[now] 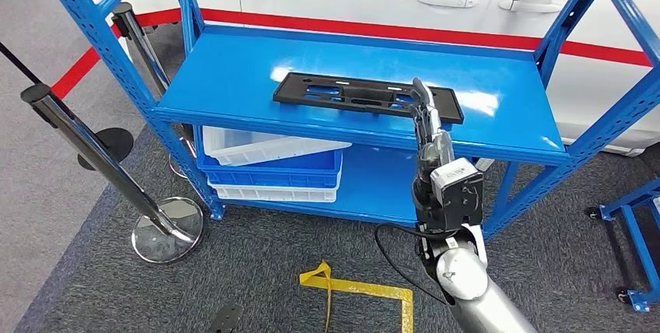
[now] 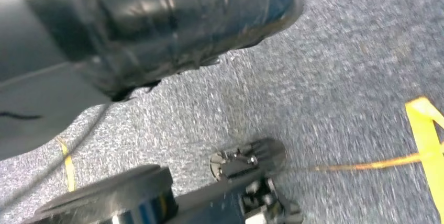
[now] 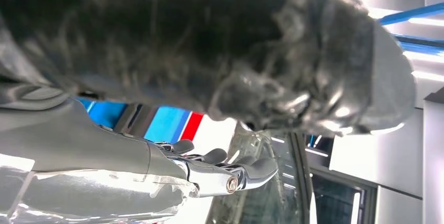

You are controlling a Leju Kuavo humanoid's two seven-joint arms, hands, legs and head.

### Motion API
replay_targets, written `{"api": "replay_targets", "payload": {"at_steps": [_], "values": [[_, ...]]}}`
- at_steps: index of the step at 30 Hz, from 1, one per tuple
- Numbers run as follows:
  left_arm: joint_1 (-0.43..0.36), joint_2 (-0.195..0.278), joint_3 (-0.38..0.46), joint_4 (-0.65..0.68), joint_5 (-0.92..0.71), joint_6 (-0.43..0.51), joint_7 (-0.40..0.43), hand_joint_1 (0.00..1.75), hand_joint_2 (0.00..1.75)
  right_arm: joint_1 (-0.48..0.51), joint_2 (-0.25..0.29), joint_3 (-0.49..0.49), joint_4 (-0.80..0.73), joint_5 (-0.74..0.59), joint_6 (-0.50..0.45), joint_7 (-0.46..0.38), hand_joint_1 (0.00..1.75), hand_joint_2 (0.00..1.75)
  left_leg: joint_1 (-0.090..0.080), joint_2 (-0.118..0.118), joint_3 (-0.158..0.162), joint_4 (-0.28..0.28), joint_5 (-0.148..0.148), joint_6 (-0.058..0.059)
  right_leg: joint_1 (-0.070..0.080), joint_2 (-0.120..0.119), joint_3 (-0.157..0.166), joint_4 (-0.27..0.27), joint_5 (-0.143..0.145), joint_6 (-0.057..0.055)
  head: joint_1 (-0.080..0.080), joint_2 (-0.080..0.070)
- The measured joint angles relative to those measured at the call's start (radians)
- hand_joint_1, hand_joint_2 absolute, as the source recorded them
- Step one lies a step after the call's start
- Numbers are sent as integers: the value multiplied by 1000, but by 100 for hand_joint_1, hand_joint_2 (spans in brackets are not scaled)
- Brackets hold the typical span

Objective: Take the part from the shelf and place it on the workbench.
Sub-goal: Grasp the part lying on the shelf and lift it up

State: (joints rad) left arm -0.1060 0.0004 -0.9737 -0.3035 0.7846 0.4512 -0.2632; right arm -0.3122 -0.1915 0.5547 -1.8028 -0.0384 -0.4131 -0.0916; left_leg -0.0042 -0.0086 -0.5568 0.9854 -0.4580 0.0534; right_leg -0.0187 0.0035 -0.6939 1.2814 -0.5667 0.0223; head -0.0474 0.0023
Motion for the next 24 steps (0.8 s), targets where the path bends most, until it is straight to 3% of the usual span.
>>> {"api": "replay_targets", "payload": {"at_steps": [1,2,4,5,7,11,13,16,18,19,20,22,23,24], "values": [[1,0,-2,0,-2,0,0,0,0,1,0,1,3,-1,1,0,0,0,-1,0,5,1,-6,0,0,0,-24,22,3,-1,0,0],[2,0,-4,0,-3,-1,1,0,0,1,0,2,6,-1,5,0,0,0,-1,-1,12,3,-13,0,0,0,-30,8,27,-2,0,0],[5,0,-8,1,-6,-2,2,0,0,-1,0,3,12,-3,12,1,0,0,0,-3,27,8,-29,-5,0,0,4,-103,110,-6,0,0],[4,0,-10,1,-7,-3,2,0,0,-2,0,3,15,-4,17,2,0,0,-1,-4,34,12,-38,-10,2,-1,27,-166,130,-7,1,0],[3,0,-12,2,-8,-4,3,0,0,-5,0,4,20,-7,23,4,0,0,-2,-5,37,19,-53,-23,5,-1,52,-230,136,-15,0,0],[0,2,-15,3,-9,-13,7,0,0,-12,0,8,27,-11,36,5,0,0,-2,-2,35,53,-68,-42,3,0,74,-237,127,-39,-3,0],[-2,2,-17,3,-9,-17,8,0,0,-18,0,10,29,-11,40,5,0,0,1,1,-21,148,-87,-51,3,0,92,-241,115,-46,-5,0],[1,2,-18,3,-10,-22,8,0,0,-24,0,15,36,-9,55,5,0,0,4,1,-152,313,-138,-58,9,0,121,-242,90,-50,-6,0],[4,2,-19,3,-12,-25,8,0,0,-29,0,21,46,-2,72,5,0,87,4,1,-181,287,-121,-51,14,2,151,-242,68,-51,-6,0],[4,2,-19,3,-14,-25,8,0,0,-35,0,24,51,2,80,5,0,131,2,1,-174,231,-81,-44,16,3,168,-243,56,-50,-6,0],[4,2,-19,4,-17,-26,8,0,0,-41,1,27,57,5,86,5,0,175,0,1,-162,163,-19,-35,18,4,181,-244,45,-50,-5,0],[4,3,-23,6,-21,-29,8,0,0,-57,3,35,75,12,100,5,0,175,-13,-2,-142,73,57,-18,18,7,202,-246,25,-44,-4,0],[5,3,-27,7,-23,-31,8,0,0,-64,4,40,84,14,108,5,0,175,-18,-5,-136,54,73,-13,17,9,209,-245,20,-40,-4,0],[5,3,-31,8,-26,-34,9,0,0,-72,6,45,95,16,119,4,0,175,-22,-7,-130,51,65,-10,16,11,215,-241,19,-35,-4,0]]}}
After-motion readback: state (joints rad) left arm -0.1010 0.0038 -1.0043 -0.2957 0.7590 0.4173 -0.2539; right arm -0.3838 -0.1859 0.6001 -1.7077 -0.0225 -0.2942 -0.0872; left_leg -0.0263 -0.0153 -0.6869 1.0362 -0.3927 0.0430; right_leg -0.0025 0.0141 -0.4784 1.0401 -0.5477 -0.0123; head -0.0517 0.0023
